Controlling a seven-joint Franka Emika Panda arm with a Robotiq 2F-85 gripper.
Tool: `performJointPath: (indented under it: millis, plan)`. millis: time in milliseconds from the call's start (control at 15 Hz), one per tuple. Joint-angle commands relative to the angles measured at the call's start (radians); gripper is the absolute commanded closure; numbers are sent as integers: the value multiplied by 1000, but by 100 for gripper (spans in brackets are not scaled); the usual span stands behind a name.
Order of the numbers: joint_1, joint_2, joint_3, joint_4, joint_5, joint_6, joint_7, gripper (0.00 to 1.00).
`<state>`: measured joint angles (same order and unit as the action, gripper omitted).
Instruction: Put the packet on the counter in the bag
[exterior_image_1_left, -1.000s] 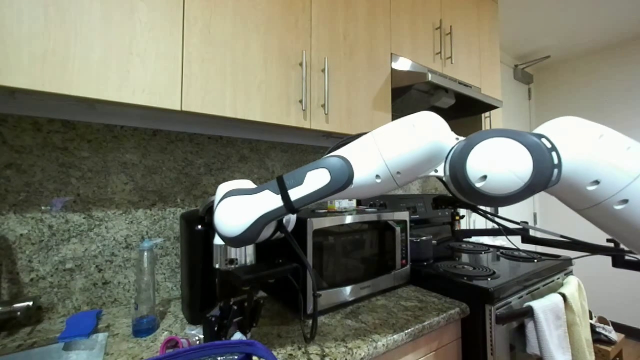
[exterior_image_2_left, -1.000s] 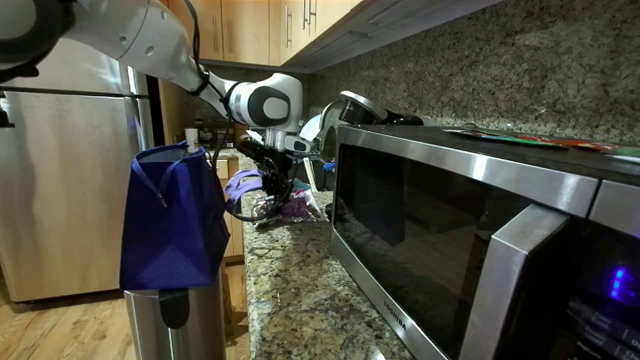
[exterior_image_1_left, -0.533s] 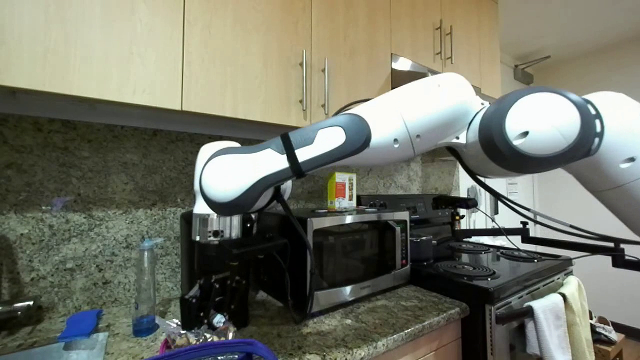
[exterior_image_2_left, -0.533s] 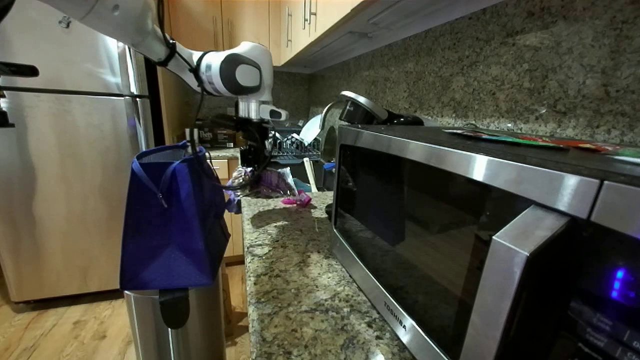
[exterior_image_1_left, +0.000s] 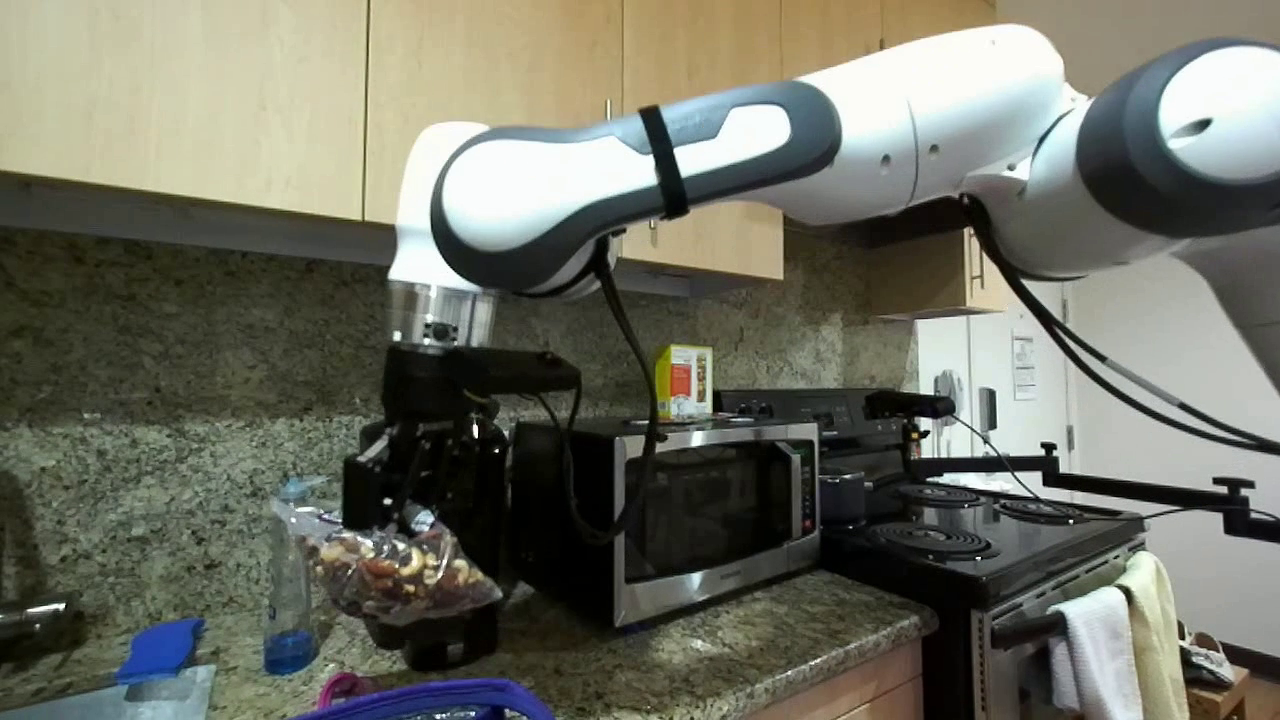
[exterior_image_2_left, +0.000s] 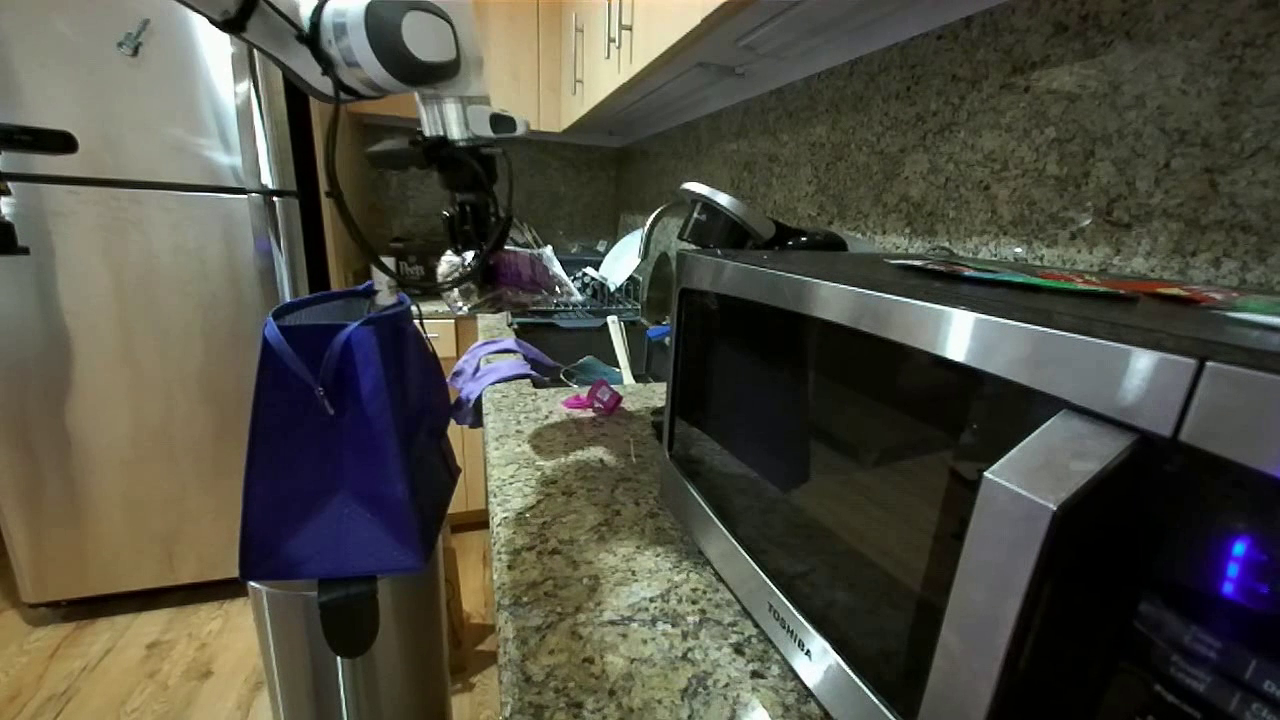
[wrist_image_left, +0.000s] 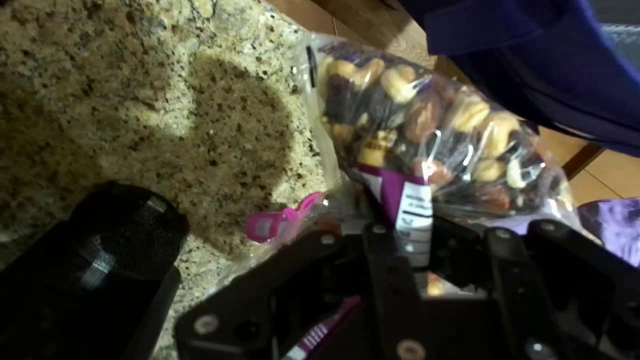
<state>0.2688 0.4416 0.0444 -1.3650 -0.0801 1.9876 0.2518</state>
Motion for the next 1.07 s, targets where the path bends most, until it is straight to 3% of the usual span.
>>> performJointPath:
  millis: [0,533,1000]
  plan:
    - [43,-118,53,-80,-65,-36,-62,93]
    - [108,-123,181,-66,-69,-210,-246,93]
    - [115,-95,216,-56,-77,-373,-373,92]
